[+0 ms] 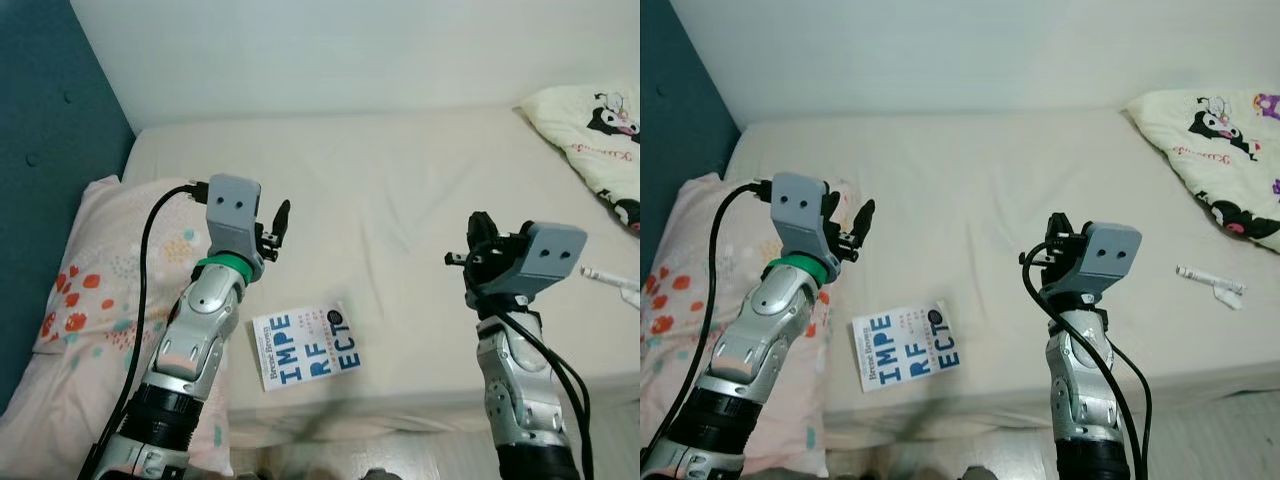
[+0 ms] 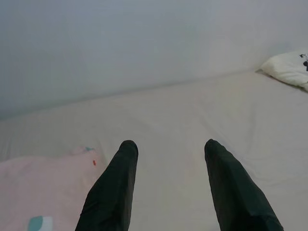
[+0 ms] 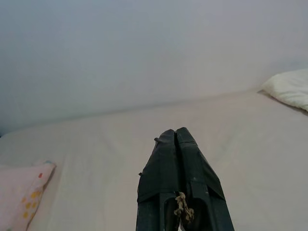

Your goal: Clean up the room

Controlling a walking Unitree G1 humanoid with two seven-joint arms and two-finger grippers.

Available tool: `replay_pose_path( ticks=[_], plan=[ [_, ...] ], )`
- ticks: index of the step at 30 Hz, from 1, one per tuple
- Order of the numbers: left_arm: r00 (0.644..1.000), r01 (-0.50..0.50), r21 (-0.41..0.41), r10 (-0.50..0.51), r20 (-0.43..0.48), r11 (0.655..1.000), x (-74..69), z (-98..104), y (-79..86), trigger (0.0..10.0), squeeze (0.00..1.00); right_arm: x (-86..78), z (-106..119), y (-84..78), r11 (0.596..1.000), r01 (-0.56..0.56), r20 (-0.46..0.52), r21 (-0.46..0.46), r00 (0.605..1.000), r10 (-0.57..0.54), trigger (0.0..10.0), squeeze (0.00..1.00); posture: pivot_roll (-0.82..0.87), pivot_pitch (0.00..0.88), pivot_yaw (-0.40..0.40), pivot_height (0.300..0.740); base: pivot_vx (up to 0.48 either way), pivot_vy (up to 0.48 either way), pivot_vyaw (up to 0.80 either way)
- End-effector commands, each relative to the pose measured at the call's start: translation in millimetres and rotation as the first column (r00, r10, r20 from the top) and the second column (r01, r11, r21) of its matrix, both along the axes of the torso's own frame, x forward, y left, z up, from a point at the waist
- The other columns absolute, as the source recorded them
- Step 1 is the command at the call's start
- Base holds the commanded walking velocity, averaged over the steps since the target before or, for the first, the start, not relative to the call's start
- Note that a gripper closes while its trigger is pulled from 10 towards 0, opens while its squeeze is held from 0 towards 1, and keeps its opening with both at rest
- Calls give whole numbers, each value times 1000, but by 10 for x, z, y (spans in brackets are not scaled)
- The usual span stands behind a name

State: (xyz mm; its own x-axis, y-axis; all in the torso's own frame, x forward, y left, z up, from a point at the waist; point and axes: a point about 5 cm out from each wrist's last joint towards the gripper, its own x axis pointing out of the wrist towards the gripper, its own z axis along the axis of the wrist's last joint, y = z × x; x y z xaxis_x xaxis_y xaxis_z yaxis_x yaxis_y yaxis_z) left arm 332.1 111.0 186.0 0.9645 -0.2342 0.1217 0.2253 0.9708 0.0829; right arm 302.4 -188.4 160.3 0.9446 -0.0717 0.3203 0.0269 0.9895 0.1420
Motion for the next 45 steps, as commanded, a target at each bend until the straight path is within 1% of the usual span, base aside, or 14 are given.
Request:
replay_pose_path(
  ticks=[1,8,32,36,37,41,42,43,45],
  plan=[
    [1000,3,7,-3,-17,1000,-7,-57,0,10000,0,-11,-77,-1,1000,7,-27,5,1000,-7,10000,0,-67,57,37,740,0,0,0],
    [1000,7,6,-7,-15,1000,-15,-60,-9,10000,0,-9,-101,45,1000,-6,-34,15,999,6,10000,0,-64,59,38,740,-389,0,0],
    [1000,10,9,-10,-13,1000,-22,-59,-11,10000,0,4,-124,25,1000,1,-47,20,999,0,10000,0,-64,60,42,740,-372,0,0],
    [1000,11,8,-11,-14,1000,-21,-64,-12,10000,0,12,-129,19,1000,1,-50,21,999,0,10000,0,-63,57,41,740,-165,0,-634],
    [999,26,8,-25,-46,1000,-23,-114,-16,10000,0,20,-148,18,1000,-3,-59,29,998,5,10000,0,-62,53,41,740,0,0,-744],
    [992,50,3,-49,-116,999,-35,-249,-8,10000,0,22,-238,26,999,-11,-92,49,996,15,10000,0,-61,49,42,740,0,0,-744],
    [992,50,3,-49,-116,999,-35,-249,-8,10000,0,22,-238,26,999,-11,-92,49,996,15,10000,0,-61,49,42,740,0,0,-744],
    [989,52,0,-51,-136,999,-39,-292,2,10000,0,20,-270,33,999,-15,-102,48,995,19,10000,0,-61,46,42,740,0,0,-744],
    [984,13,-2,-13,-177,1000,-47,-417,84,10000,0,7,-395,66,999,-32,-145,37,989,37,10000,0,-57,41,43,740,0,0,-744]
  ],
)
